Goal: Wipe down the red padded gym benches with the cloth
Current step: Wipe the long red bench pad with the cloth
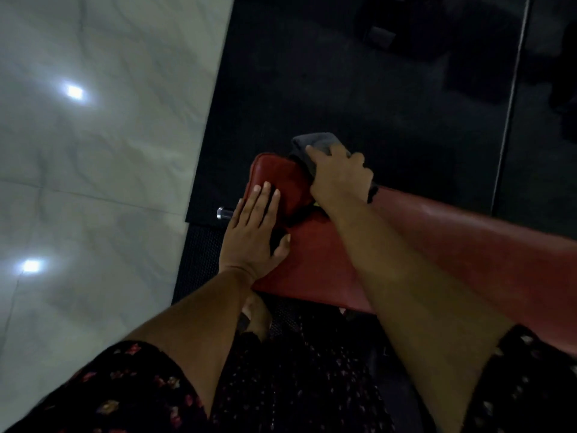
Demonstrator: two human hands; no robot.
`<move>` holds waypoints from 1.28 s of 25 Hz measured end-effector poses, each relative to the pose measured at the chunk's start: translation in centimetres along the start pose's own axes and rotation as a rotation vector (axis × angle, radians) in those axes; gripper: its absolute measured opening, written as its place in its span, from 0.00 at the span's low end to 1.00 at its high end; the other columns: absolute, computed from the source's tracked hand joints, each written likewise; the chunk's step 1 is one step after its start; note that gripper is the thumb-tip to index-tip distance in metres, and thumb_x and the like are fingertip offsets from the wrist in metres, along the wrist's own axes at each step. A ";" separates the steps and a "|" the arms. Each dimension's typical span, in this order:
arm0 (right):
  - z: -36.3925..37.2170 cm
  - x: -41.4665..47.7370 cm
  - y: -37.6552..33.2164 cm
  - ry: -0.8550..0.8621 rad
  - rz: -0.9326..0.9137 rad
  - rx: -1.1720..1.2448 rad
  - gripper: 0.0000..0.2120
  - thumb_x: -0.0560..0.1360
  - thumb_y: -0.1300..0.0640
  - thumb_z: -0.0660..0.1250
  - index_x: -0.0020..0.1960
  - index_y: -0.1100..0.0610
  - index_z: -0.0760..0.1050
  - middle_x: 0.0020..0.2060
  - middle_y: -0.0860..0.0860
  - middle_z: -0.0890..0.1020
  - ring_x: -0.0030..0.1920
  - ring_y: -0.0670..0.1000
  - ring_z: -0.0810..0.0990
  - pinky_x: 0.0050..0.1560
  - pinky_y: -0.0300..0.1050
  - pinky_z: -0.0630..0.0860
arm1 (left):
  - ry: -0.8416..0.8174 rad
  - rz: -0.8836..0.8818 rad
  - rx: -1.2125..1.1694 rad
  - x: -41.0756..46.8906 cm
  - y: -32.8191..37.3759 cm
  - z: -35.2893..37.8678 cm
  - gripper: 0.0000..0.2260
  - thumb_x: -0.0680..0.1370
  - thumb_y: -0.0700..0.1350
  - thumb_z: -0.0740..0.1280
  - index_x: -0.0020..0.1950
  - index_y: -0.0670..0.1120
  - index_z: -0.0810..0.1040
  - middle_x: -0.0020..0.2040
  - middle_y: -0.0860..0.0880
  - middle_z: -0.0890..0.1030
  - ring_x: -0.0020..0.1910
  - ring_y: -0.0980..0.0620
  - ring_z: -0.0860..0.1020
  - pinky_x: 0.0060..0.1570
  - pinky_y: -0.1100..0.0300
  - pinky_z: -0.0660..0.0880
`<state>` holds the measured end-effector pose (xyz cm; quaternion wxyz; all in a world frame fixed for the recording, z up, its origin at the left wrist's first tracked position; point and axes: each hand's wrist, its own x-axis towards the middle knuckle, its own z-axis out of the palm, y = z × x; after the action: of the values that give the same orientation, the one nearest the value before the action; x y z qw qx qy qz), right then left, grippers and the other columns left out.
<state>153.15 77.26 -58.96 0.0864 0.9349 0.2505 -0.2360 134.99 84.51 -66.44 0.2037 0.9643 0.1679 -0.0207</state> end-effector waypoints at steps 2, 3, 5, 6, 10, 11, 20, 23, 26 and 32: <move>0.6 -1.0 2.3 0.067 -0.164 -0.031 0.31 0.79 0.54 0.61 0.77 0.38 0.54 0.75 0.52 0.60 0.63 0.62 0.67 0.56 0.58 0.71 | -0.025 0.001 0.018 0.1 0.3 0.0 0.34 0.78 0.60 0.55 0.80 0.44 0.54 0.80 0.44 0.53 0.80 0.47 0.50 0.78 0.50 0.47; 1.0 -1.3 4.3 0.081 -0.224 -0.049 0.31 0.79 0.55 0.61 0.77 0.37 0.54 0.75 0.51 0.60 0.62 0.62 0.67 0.55 0.58 0.71 | -0.032 -0.004 0.020 0.2 0.4 0.0 0.34 0.78 0.60 0.55 0.80 0.44 0.53 0.80 0.44 0.53 0.80 0.48 0.50 0.78 0.51 0.46; 1.8 -1.8 8.1 0.079 -0.193 -0.109 0.30 0.79 0.54 0.61 0.77 0.37 0.54 0.76 0.51 0.60 0.61 0.62 0.68 0.55 0.58 0.72 | -0.037 -0.020 0.024 0.3 0.4 -0.1 0.34 0.78 0.60 0.54 0.81 0.45 0.53 0.81 0.44 0.53 0.80 0.48 0.49 0.78 0.54 0.43; 2.2 -2.0 9.1 0.081 -0.089 -0.130 0.30 0.79 0.54 0.60 0.77 0.39 0.54 0.76 0.52 0.60 0.62 0.62 0.68 0.55 0.58 0.72 | -0.038 -0.026 0.025 0.3 0.4 -0.1 0.34 0.78 0.60 0.54 0.81 0.45 0.53 0.81 0.45 0.53 0.79 0.49 0.49 0.77 0.55 0.42; 1.5 -2.0 4.7 0.045 0.272 -0.080 0.26 0.81 0.55 0.57 0.78 0.49 0.55 0.74 0.58 0.61 0.64 0.67 0.67 0.58 0.61 0.70 | -0.044 -0.025 0.041 0.3 0.4 -0.1 0.34 0.78 0.61 0.53 0.80 0.45 0.52 0.80 0.45 0.52 0.79 0.47 0.50 0.77 0.52 0.44; 1.3 -2.1 3.3 0.049 0.226 -0.064 0.27 0.82 0.55 0.57 0.78 0.49 0.54 0.75 0.59 0.60 0.65 0.68 0.66 0.59 0.62 0.69 | -0.045 -0.027 0.043 0.3 0.4 -0.1 0.35 0.78 0.61 0.53 0.80 0.45 0.52 0.80 0.44 0.52 0.79 0.47 0.50 0.77 0.51 0.45; 2.3 -3.7 15.7 0.053 0.112 -0.226 0.25 0.83 0.54 0.55 0.78 0.43 0.54 0.74 0.56 0.63 0.63 0.65 0.69 0.59 0.60 0.70 | -0.080 -0.051 0.063 0.2 1.1 -0.6 0.34 0.79 0.60 0.52 0.81 0.44 0.52 0.80 0.43 0.52 0.79 0.45 0.51 0.76 0.42 0.53; 2.2 -3.8 13.7 0.006 0.244 -0.188 0.27 0.80 0.55 0.59 0.77 0.51 0.56 0.72 0.59 0.64 0.63 0.69 0.69 0.58 0.63 0.71 | -0.081 -0.058 0.090 0.1 1.6 -0.7 0.34 0.78 0.59 0.52 0.80 0.42 0.52 0.80 0.41 0.53 0.79 0.43 0.52 0.76 0.42 0.52; 1.7 -3.7 10.8 0.024 0.106 -0.091 0.29 0.79 0.55 0.62 0.77 0.51 0.56 0.73 0.58 0.64 0.64 0.67 0.68 0.59 0.62 0.71 | -0.073 -0.129 0.064 0.4 3.0 -0.9 0.36 0.76 0.58 0.53 0.80 0.42 0.53 0.80 0.41 0.53 0.79 0.42 0.52 0.76 0.42 0.50; 1.7 -3.5 21.7 -0.002 -0.225 -0.120 0.28 0.80 0.55 0.57 0.77 0.38 0.55 0.76 0.50 0.62 0.65 0.61 0.68 0.60 0.58 0.69 | -0.094 -0.129 0.168 3.9 8.7 1.1 0.38 0.78 0.64 0.50 0.80 0.42 0.52 0.81 0.44 0.53 0.80 0.44 0.48 0.76 0.43 0.41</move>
<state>160.85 56.58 -57.83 0.1152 0.8938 0.3675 -0.2298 141.60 77.78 -64.53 0.1283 0.9631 0.2176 -0.0930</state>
